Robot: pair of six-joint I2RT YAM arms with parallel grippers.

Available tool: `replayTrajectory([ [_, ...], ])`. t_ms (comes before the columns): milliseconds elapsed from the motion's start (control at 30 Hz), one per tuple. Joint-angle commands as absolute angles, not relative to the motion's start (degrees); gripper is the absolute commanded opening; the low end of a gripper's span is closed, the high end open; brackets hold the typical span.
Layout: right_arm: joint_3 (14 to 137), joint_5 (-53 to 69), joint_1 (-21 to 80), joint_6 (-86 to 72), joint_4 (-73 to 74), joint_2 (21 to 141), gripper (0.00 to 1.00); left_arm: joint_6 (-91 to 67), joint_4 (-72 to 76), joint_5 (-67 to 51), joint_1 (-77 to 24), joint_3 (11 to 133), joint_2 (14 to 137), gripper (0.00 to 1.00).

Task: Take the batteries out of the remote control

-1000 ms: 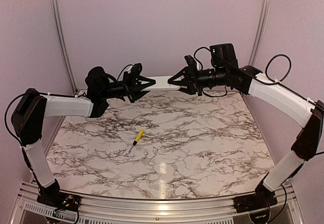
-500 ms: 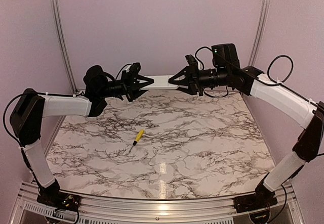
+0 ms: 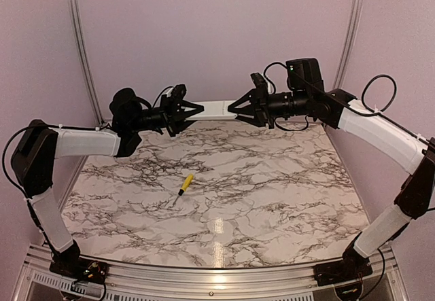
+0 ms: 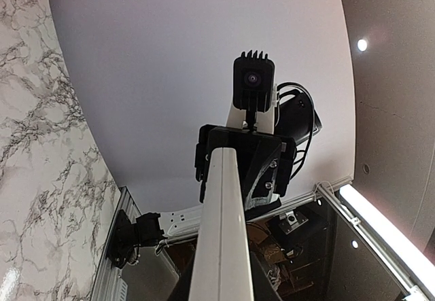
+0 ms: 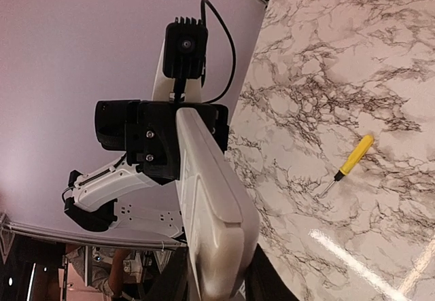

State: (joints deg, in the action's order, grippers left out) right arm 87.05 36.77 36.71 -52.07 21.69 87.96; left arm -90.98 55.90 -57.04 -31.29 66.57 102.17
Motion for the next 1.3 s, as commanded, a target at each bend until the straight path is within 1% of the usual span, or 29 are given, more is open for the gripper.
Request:
replayTrajectory([
  [0,88.04,35.61,36.65,-51.12,22.56,86.86,0.23,-90.91,57.02,-57.97,-30.35,65.48,99.93,0.00],
  [100,88.24,35.60,36.65,-51.17,22.66,87.05,0.21,-90.91,57.04,-58.25,-30.02,65.24,99.80,0.00],
  [400,89.56,34.12,36.65,-50.23,25.31,87.09,0.19,-90.27,56.77,-59.21,-29.07,64.01,99.59,0.00],
  [900,89.87,33.69,36.64,-50.60,26.13,86.30,0.20,-89.86,56.20,-61.36,-26.98,64.07,99.40,0.00],
  [967,89.87,33.04,36.65,-50.62,26.60,86.33,0.20,-88.62,54.43,-61.58,-26.86,64.18,99.26,0.00],
  [1100,90.50,31.95,36.68,-50.31,28.20,86.98,0.25,-82.28,46.38,-61.46,-26.87,64.99,98.31,0.00],
  [1200,90.32,32.02,36.81,-50.56,27.39,87.25,0.24,-76.76,38.61,-61.07,-26.82,66.24,97.40,0.00],
  [1267,90.10,32.35,36.91,-50.68,26.74,87.60,0.21,-75.69,36.94,-61.14,-26.87,66.61,97.25,0.00],
])
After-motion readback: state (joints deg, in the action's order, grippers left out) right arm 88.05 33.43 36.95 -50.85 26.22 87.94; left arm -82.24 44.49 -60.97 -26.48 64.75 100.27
